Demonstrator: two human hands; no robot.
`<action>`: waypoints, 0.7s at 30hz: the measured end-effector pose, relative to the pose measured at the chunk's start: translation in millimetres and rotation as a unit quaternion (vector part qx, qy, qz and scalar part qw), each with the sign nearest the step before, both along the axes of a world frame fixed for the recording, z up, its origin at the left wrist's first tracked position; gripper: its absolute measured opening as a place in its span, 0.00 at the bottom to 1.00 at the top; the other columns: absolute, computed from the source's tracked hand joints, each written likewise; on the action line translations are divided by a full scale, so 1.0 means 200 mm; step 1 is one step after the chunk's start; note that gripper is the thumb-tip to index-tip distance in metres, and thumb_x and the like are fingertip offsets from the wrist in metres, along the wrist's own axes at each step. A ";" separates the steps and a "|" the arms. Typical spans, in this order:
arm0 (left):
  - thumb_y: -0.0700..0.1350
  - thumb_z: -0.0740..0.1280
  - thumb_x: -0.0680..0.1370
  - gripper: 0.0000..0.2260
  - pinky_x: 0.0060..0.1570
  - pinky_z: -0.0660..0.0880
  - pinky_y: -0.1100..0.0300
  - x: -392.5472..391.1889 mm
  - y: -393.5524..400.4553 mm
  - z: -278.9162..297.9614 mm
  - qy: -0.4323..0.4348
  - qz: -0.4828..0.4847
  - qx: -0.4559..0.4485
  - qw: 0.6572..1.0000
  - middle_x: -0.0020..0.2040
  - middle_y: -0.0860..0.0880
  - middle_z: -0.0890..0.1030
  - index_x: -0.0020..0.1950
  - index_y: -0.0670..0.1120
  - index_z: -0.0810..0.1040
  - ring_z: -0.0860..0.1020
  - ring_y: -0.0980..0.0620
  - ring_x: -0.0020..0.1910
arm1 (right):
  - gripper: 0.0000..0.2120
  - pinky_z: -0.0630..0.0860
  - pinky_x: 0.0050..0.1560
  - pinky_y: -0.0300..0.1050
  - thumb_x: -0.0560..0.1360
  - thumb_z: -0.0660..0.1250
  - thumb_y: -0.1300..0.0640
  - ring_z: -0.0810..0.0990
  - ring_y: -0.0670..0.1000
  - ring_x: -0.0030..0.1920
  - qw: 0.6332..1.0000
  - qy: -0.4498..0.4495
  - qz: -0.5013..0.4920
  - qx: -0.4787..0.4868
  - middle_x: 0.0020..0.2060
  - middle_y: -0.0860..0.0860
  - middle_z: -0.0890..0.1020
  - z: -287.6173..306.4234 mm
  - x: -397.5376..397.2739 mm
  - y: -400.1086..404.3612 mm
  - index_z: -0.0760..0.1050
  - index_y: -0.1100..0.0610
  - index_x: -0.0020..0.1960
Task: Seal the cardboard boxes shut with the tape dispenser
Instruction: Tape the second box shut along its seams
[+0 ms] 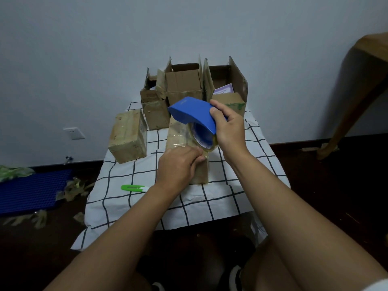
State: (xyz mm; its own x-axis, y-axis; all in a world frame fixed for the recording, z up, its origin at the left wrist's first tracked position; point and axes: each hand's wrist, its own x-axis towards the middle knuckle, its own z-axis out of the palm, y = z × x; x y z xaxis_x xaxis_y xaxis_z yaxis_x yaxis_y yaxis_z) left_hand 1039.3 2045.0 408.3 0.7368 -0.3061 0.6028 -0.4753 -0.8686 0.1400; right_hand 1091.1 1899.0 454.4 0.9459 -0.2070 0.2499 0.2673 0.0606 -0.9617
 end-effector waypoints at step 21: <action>0.65 0.64 0.72 0.20 0.41 0.69 0.57 -0.02 -0.09 -0.04 0.022 0.060 -0.111 0.992 0.38 0.53 0.79 0.41 0.48 0.81 0.77 0.51 0.39 | 0.13 0.78 0.62 0.47 0.80 0.66 0.56 0.78 0.44 0.58 1.000 0.004 -0.009 -0.013 0.51 0.37 0.79 0.01 -0.03 0.02 0.80 0.53 0.64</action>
State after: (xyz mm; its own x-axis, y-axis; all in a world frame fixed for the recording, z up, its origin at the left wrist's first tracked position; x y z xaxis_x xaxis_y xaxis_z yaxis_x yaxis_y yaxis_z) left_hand 1036.0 2026.5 400.2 0.7870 -0.0786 0.6119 -0.3598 -0.8642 0.3518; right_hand 1084.7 1903.1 457.1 0.9439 -0.2184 0.2476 0.2604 0.0315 -0.9650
